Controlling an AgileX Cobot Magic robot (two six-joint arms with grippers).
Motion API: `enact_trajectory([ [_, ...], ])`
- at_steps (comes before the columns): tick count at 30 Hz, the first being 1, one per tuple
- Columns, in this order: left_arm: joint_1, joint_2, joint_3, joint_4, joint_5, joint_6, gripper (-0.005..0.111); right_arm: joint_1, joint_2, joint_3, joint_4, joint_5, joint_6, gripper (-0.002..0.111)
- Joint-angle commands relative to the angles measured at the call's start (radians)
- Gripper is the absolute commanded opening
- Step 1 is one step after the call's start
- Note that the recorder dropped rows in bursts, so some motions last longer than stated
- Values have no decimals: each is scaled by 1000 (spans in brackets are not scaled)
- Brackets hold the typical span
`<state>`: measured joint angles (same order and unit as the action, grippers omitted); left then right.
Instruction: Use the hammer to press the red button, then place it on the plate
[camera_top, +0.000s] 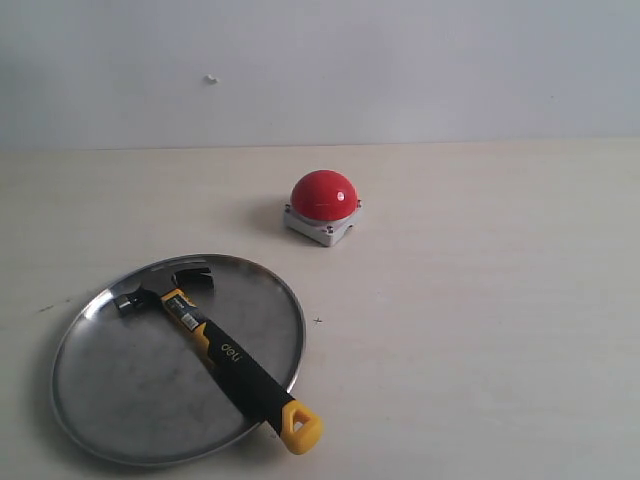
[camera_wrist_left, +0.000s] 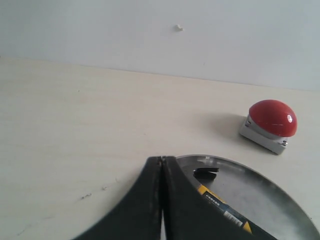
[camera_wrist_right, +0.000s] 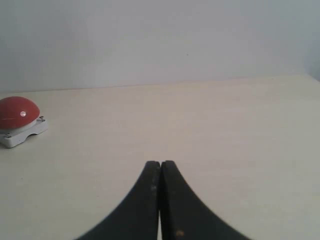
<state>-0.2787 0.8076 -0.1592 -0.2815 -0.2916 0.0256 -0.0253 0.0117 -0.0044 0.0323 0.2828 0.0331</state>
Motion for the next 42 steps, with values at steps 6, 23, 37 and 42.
enact_trajectory([
  [6,1,-6,5,3,-8,0,0,-5,-6,4,-4,-1,-1,0],
  [23,222,-606,33,41,515,165,0,-5,-6,4,-4,-1,-1,0],
  [37,222,-753,159,51,540,202,0,-5,-6,4,-4,-1,-1,0],
  [42,222,-753,159,62,548,242,0,-5,-6,4,-4,-1,-4,0],
])
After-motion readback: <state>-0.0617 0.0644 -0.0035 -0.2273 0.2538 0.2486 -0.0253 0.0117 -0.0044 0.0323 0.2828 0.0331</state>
